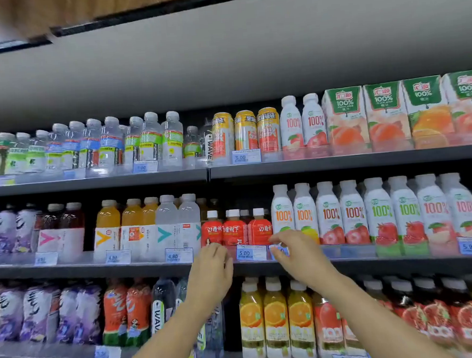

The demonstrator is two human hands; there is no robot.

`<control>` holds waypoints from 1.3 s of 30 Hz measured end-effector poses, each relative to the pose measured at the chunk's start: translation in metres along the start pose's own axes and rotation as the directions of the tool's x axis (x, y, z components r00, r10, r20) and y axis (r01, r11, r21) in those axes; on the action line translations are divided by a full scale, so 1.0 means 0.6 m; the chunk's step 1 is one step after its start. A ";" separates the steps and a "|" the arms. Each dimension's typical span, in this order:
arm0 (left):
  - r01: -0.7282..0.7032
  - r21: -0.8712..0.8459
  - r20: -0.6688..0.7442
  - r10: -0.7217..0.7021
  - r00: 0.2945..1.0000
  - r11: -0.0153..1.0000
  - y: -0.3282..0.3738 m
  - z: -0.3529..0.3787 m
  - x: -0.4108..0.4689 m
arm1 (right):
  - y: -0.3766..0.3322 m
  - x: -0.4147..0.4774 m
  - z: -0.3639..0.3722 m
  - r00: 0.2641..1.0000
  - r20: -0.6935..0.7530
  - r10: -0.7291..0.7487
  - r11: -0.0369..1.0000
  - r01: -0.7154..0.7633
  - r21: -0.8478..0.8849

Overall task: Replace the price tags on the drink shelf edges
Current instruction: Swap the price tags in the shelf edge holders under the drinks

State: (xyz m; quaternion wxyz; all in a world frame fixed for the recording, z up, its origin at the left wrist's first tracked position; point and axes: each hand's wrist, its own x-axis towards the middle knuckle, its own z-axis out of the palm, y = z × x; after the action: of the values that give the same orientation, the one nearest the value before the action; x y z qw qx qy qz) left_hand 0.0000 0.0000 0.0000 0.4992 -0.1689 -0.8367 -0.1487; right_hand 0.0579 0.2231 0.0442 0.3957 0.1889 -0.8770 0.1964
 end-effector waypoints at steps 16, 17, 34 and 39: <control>-0.090 -0.023 -0.057 0.089 0.994 0.996 -0.056 0.080 0.017 | -0.004 0.060 0.123 0.996 -0.071 -0.050 0.954 0.026 -0.298; -0.076 -0.029 -0.061 0.074 0.995 0.997 -0.056 0.084 0.019 | -0.003 0.060 0.125 0.995 -0.086 -0.058 0.956 0.030 -0.291; -0.071 -0.150 -0.256 0.030 0.966 0.986 0.095 0.119 0.048 | 0.080 0.072 0.011 0.938 -0.345 0.018 1.000 -0.019 0.000; -0.191 -0.198 -0.239 0.141 0.961 0.962 0.228 0.147 0.064 | 0.211 0.044 -0.094 0.889 -0.442 0.121 0.992 -0.095 0.082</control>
State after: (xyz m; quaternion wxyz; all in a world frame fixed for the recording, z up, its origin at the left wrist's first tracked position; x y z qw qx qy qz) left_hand -0.0274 0.1651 0.0047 0.5788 -0.2750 -0.7369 -0.2153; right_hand 0.0150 0.3539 0.0742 0.5690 0.1012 -0.7660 0.2814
